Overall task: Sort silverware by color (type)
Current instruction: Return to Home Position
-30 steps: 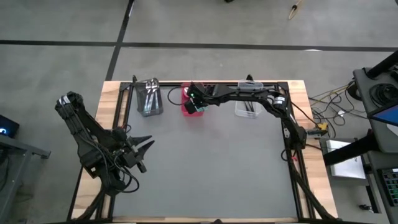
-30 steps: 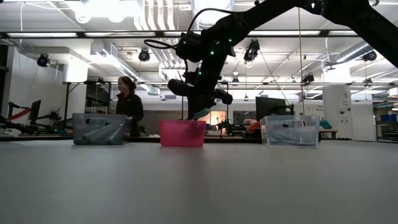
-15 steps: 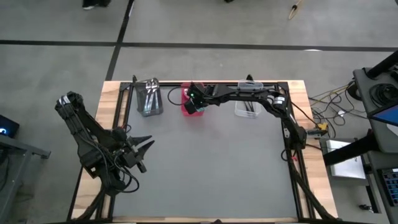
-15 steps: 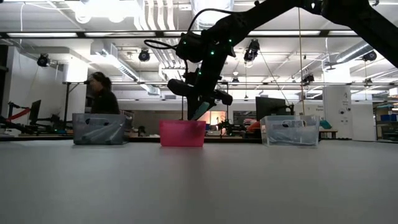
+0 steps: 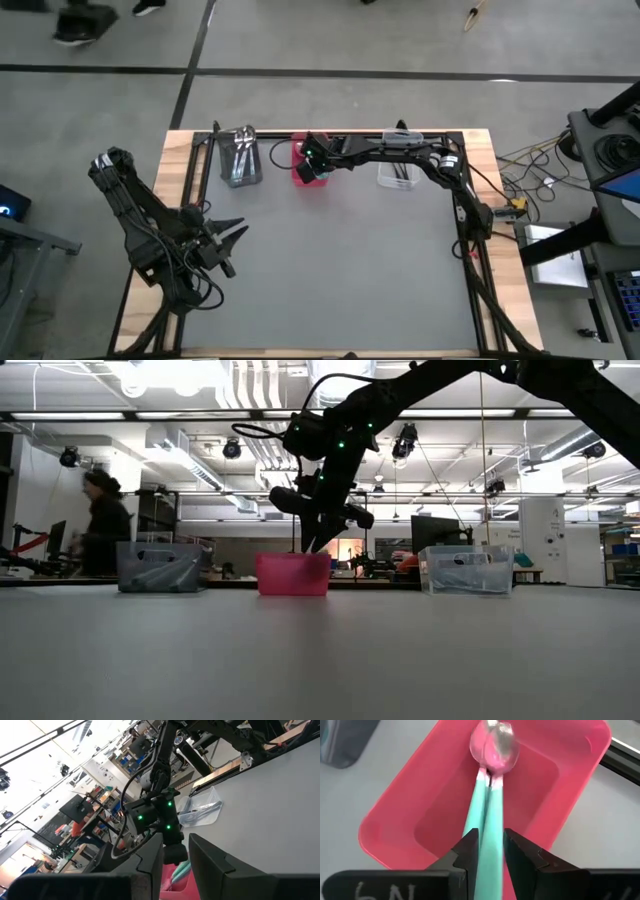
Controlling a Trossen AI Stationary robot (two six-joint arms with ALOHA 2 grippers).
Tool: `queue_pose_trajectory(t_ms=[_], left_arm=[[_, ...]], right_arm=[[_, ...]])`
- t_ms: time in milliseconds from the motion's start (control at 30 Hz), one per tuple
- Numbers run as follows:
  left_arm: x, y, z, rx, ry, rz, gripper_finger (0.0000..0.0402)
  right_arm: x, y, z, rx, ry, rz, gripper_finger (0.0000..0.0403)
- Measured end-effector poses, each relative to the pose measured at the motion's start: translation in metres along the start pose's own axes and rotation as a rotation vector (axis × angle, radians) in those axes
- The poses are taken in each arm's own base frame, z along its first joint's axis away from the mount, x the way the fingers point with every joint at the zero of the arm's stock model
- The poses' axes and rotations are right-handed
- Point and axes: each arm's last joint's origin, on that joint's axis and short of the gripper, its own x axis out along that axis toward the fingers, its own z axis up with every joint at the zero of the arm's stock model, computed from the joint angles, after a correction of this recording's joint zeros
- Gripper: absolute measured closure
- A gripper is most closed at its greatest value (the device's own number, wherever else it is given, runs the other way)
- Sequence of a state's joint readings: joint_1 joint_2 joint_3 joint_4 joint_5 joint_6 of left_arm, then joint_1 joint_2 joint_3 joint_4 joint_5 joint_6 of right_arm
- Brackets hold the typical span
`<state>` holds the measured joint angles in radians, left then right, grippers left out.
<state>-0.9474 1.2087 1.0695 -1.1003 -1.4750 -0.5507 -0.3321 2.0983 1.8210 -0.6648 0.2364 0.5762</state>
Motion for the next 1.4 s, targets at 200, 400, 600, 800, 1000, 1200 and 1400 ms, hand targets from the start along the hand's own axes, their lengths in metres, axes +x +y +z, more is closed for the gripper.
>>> queue_pose_trajectory(t_ms=[200, 400, 600, 800, 1000, 1200, 1400], left_arm=[[0.0, 0.0, 0.0, 0.0, 0.0, 0.0, 0.0325], [0.0, 0.0, 0.0, -0.013, -0.005, 0.009, 0.0325], [0.0, 0.0, 0.0, -0.019, -0.001, 0.005, 0.0325], [0.0, 0.0, 0.001, -0.072, -0.001, 0.002, 0.0325], [0.0, -0.001, 0.001, -0.258, 0.0, 0.001, 0.0325], [0.001, -0.001, 0.001, -0.358, 0.0, 0.002, 0.0325], [0.003, 0.0, 0.001, -0.375, 0.007, 0.012, 0.0325]], right_arm=[[0.0, 0.001, 0.001, 0.004, -0.015, 0.009, 0.0321], [-0.007, 0.004, 0.001, -0.056, -0.018, 0.013, 0.0314], [-0.046, 0.053, -0.023, -0.346, -0.159, -0.003, 0.0324], [-0.082, 0.111, -0.068, -0.622, -0.266, 0.107, 0.0336], [-0.109, 0.146, -0.108, -0.828, -0.31, 0.194, 0.0339], [-0.13, 0.149, -0.121, -0.901, -0.334, 0.232, 0.034], [-0.144, 0.125, -0.127, -0.904, -0.334, 0.232, 0.0342]])
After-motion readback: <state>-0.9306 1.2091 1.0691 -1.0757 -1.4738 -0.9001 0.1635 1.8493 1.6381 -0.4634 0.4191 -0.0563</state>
